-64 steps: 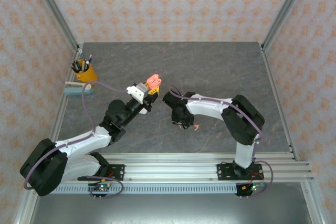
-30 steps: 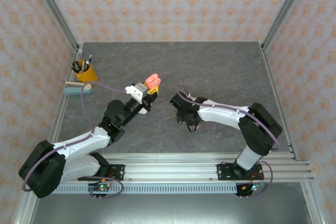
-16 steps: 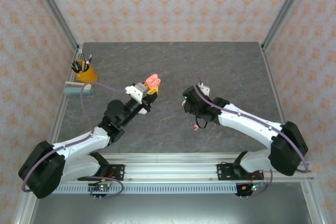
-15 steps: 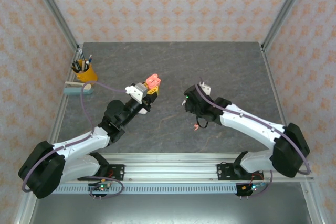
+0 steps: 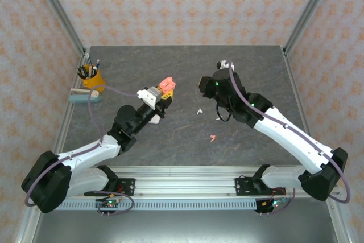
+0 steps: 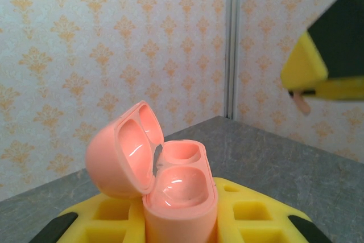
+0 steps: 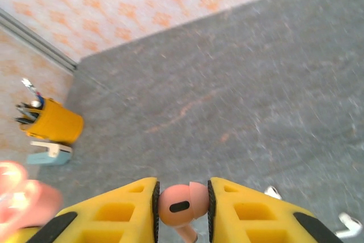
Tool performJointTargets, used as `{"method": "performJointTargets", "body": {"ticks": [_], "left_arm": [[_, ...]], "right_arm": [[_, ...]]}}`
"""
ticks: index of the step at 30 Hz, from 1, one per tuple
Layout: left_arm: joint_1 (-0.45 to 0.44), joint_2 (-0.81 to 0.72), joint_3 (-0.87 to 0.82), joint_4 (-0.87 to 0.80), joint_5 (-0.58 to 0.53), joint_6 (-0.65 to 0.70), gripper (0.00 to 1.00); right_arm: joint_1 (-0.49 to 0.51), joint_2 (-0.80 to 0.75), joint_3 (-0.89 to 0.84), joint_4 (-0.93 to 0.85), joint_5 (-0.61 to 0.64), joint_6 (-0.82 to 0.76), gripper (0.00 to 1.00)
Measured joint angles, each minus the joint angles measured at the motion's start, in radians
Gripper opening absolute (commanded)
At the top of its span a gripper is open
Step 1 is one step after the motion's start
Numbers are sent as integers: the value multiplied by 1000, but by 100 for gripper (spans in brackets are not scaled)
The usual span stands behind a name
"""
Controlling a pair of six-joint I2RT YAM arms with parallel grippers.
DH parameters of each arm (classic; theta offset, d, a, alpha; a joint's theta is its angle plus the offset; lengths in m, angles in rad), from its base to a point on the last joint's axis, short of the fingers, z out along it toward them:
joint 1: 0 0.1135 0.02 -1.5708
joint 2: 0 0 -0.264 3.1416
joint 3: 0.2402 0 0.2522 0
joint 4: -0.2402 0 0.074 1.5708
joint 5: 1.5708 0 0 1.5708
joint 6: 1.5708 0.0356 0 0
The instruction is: Insert wireless bluetooth earbuds into charging case
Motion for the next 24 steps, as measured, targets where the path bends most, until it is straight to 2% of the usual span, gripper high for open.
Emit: {"method": "performJointTargets", "body": {"ticks": [8,17,24], "left_arm": [[0,82,60,2,6,-31,0],[-9,162,138,13,-2,-80,0],[-27,174,166,23,-9,-107,0]], "right_arm": [[0,26,95,102,-90,-82,28],[0,67,91,237,-195,-127,27],[0,73,15,402,-239,-130,27]]}}
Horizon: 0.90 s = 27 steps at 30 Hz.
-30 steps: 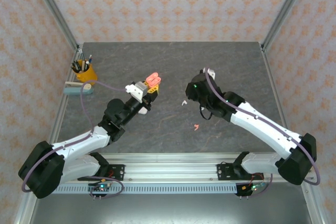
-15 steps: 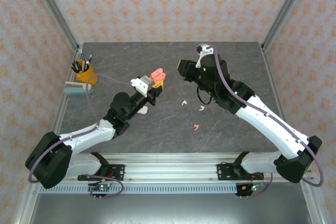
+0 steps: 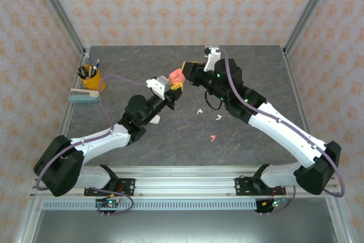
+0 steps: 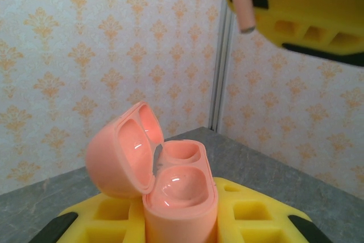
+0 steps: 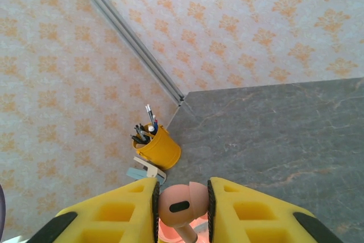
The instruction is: Insert wireless bluetooth earbuds into charging case
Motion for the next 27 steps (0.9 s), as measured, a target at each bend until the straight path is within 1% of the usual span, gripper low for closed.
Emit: {"method": "performJointTargets", "body": {"ticks": [6,15,27], "left_arm": [[-3,2,21,1,-19,-23,0],[-3,11,40,1,-34,-39,0],[-12,39,65,0,-56,-48,0]], "right_arm": [[0,23,-43,106,-18,5,27],[0,32,-82,219,-35,27,27],[10,62,-119,280,-49,55,27]]}}
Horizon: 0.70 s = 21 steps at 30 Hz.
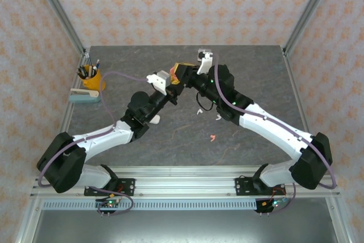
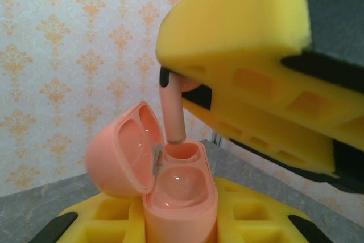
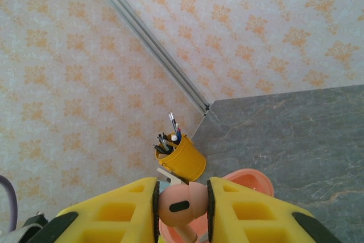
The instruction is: Insert wireless bluetooth earbuds into charging case
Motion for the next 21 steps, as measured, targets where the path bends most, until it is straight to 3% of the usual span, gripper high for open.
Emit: {"method": "performJointTargets", "body": {"ticks": [21], "left_arm": [[0,0,21,-20,-9,1,0]], "right_arm": [[6,0,-32,42,1,11,26]]}}
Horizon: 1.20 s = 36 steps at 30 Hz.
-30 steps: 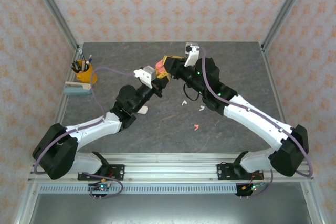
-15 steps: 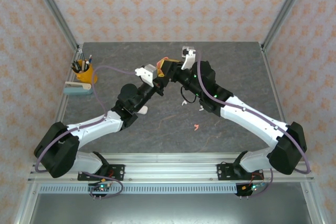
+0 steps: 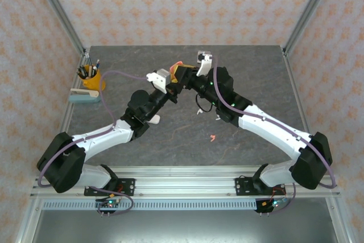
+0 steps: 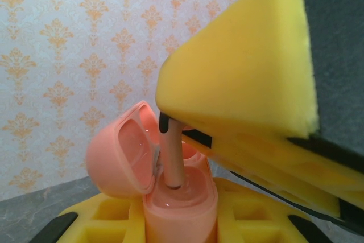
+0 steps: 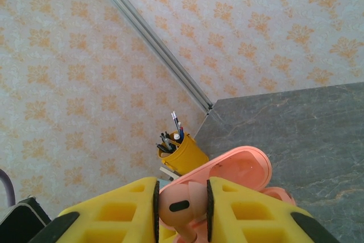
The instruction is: Insert wireless bluetooth earbuds into charging case
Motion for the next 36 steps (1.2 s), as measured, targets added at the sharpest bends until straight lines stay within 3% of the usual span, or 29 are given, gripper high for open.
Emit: {"method": "performJointTargets", "body": {"ticks": [36], "left_arm": [[0,17,11,-22,-10,0,0]], "right_arm": [[6,-10,-40,21,-3,18,25]]}}
